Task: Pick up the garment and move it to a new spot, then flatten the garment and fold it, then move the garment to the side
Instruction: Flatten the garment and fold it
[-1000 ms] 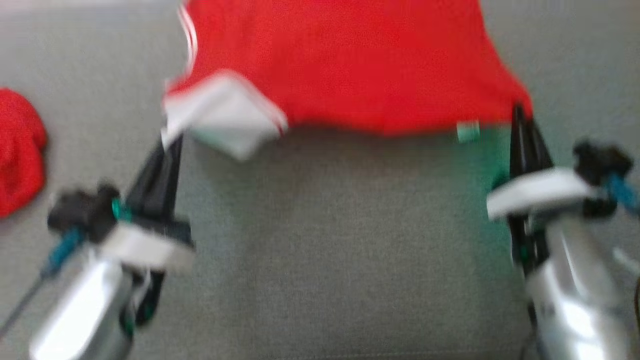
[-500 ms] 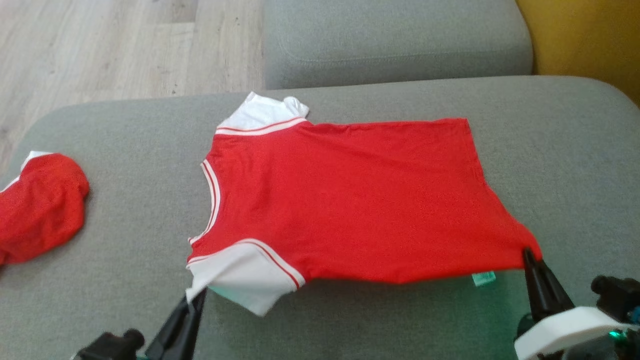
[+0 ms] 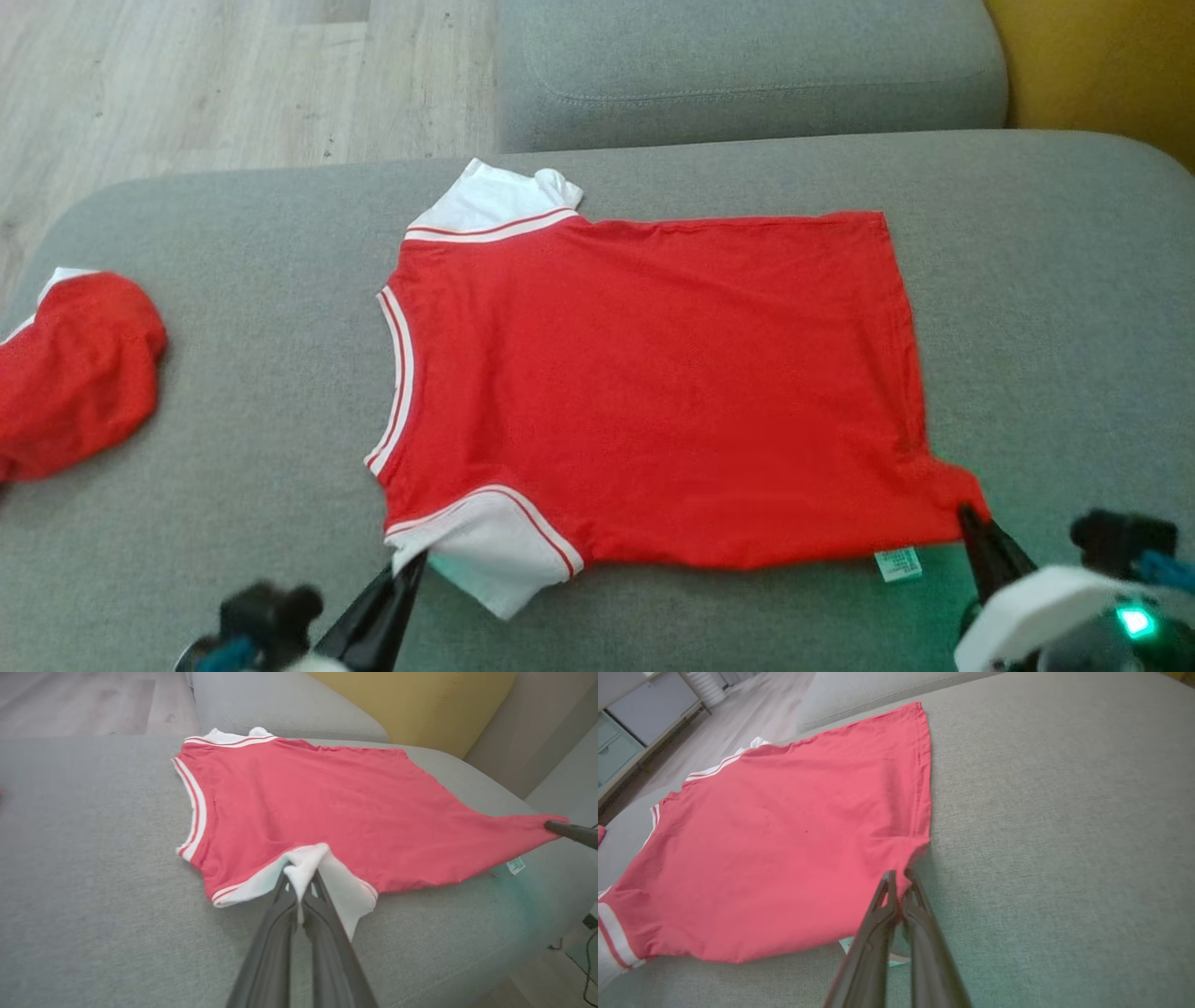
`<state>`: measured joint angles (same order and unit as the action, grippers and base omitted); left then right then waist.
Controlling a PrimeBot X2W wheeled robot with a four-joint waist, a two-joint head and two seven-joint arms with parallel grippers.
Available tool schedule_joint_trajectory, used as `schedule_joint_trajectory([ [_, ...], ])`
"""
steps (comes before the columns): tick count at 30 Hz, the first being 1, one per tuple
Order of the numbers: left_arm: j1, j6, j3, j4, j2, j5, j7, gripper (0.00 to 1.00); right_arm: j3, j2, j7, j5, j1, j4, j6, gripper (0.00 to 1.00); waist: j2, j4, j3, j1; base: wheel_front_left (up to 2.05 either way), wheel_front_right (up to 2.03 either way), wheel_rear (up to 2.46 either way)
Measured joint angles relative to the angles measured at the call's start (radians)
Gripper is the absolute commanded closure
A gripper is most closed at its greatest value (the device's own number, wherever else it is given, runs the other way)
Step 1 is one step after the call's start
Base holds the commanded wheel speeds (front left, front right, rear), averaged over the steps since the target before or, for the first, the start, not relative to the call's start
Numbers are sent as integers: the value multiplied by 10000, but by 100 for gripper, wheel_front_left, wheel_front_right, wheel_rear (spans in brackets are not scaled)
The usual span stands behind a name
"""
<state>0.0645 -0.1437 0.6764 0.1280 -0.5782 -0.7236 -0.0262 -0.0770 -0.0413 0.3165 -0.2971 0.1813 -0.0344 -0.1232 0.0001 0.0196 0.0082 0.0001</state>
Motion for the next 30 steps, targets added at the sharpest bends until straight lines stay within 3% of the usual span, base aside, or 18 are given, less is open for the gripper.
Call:
schedule_joint_trajectory([
  [10, -2439, 754, 117, -1503, 930, -750, -1496, 100, 63, -4, 1277, 443, -2011, -1001, 0, 100, 0, -43, 53, 0, 0, 0, 0],
  [17, -4837, 1381, 364, -3290, 1210, -470, -2382, 100, 79, -12, 2056, 888, -3841, -2571, 0, 100, 0, -141, 274, 1, 0, 0, 0],
  [30, -6684, 1881, 456, -6142, 1824, -142, -2533, 100, -337, -50, 2111, 1475, -6145, -5361, 0, 100, 0, -376, 582, 0, 0, 0, 0],
])
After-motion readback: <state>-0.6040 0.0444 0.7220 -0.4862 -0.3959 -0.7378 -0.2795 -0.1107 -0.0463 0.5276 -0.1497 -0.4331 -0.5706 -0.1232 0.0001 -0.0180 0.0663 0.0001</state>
